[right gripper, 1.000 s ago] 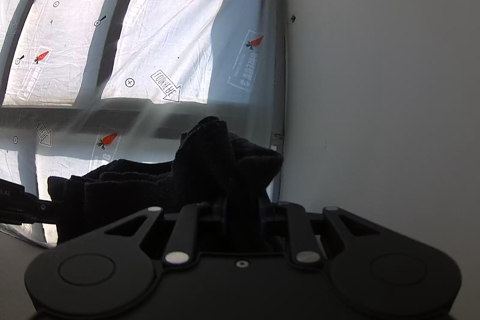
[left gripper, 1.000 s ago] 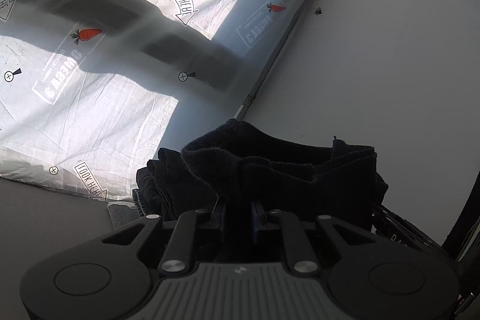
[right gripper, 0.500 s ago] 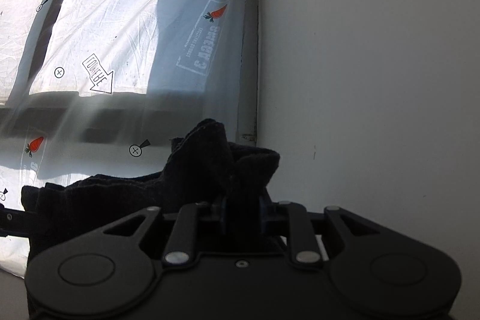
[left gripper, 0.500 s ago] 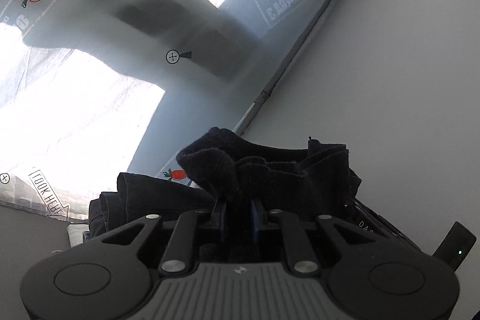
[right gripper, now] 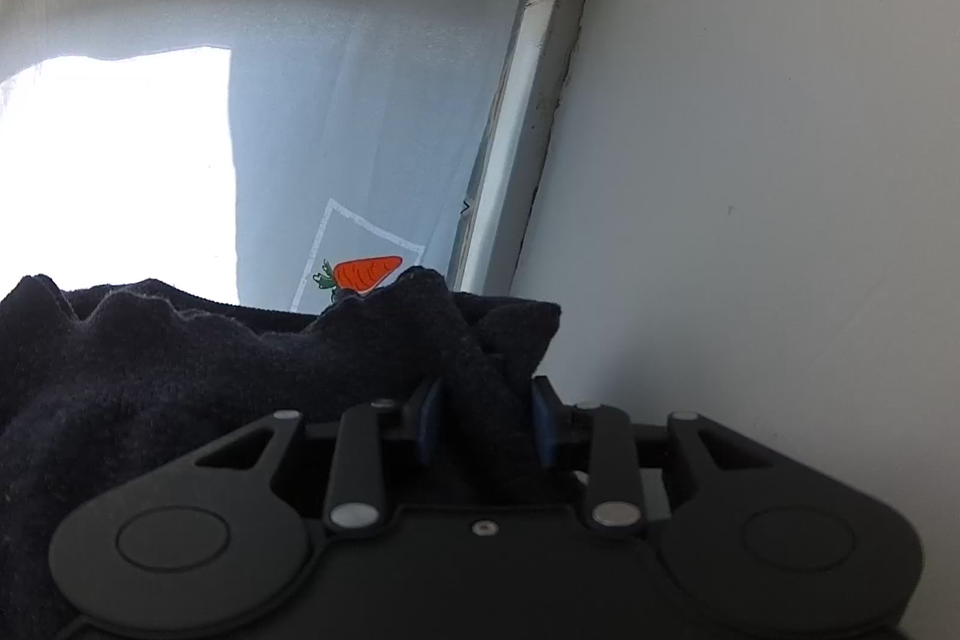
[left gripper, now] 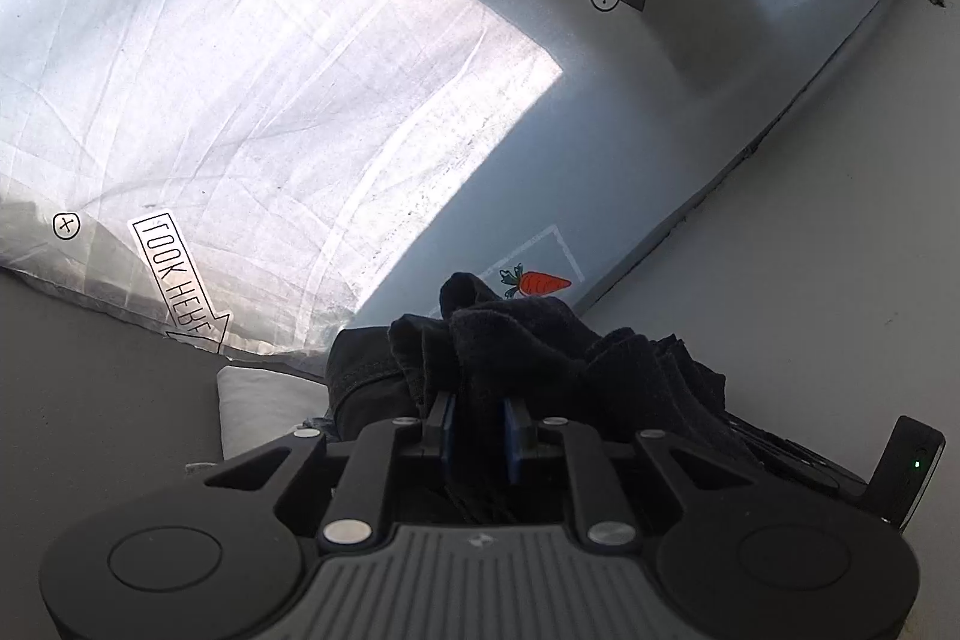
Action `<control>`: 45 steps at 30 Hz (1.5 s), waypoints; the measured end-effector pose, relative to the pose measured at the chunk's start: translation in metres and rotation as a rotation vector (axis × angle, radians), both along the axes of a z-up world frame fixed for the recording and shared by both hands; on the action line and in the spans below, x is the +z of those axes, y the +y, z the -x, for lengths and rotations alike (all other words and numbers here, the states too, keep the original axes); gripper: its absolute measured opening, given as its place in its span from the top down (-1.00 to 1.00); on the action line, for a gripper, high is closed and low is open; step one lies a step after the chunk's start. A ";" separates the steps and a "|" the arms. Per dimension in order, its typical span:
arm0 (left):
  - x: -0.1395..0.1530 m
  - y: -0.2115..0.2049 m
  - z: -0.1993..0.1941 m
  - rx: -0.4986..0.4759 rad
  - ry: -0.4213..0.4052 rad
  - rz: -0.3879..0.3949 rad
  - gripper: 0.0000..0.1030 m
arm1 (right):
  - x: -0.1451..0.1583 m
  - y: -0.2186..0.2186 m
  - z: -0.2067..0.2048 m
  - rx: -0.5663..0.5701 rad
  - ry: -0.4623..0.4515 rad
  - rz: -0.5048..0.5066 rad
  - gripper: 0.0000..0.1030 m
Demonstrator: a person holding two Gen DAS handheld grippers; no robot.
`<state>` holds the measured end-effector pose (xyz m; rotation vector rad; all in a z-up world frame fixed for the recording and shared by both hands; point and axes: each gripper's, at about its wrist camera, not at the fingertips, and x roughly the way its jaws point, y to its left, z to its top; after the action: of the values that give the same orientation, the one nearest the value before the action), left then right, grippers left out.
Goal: Fold clothes
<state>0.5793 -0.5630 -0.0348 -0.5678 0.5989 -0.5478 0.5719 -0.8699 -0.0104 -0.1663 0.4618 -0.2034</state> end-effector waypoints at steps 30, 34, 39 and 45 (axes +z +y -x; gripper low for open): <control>0.108 0.166 0.402 0.463 -0.458 -0.364 -1.00 | 0.058 0.242 0.347 0.307 -0.329 -0.241 -1.00; 0.108 0.209 0.429 0.453 -0.391 -0.426 -1.00 | 0.050 0.292 0.378 0.372 -0.251 -0.285 -1.00; 0.101 0.269 0.463 0.468 -0.400 -0.549 -1.00 | 0.034 0.371 0.421 0.391 -0.178 -0.392 -1.00; 0.092 0.365 0.503 0.433 -0.382 -0.555 -1.00 | 0.025 0.462 0.470 0.370 -0.137 -0.374 -1.00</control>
<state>0.0759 -0.1975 0.0569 -0.0500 0.2304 -0.0597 0.1016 -0.4075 0.0147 0.1291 0.3183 0.2336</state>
